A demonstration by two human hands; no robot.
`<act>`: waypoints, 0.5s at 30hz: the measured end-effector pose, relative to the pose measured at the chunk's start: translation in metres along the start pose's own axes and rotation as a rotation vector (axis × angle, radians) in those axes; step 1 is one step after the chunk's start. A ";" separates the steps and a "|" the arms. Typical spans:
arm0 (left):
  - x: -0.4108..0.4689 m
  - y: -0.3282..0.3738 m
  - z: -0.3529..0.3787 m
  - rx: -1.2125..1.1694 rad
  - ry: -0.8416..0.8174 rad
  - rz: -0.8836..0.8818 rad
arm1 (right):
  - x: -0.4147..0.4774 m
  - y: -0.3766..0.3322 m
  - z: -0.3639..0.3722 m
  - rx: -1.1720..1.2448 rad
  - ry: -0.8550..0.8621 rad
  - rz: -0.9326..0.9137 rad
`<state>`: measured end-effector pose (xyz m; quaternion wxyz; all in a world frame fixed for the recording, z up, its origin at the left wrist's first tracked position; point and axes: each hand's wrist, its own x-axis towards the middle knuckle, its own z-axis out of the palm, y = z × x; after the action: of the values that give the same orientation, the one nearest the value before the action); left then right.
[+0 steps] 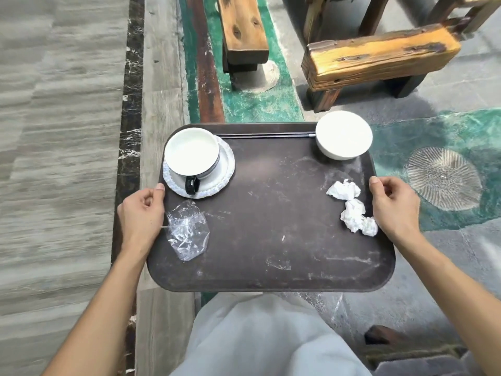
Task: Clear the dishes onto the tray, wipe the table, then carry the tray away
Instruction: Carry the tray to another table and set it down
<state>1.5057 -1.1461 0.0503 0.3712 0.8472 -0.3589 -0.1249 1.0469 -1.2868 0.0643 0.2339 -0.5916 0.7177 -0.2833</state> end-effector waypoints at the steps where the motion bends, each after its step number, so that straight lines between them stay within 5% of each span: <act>1: 0.017 0.004 0.003 -0.006 -0.008 0.006 | 0.010 -0.007 0.005 0.004 0.008 0.006; 15: 0.188 0.070 0.077 0.018 -0.042 0.000 | 0.181 -0.075 0.060 0.006 0.028 -0.014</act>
<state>1.5662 -1.3526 0.0575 0.3558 0.8477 -0.3678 -0.1395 1.1065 -1.4831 0.0714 0.2235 -0.5918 0.7160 -0.2953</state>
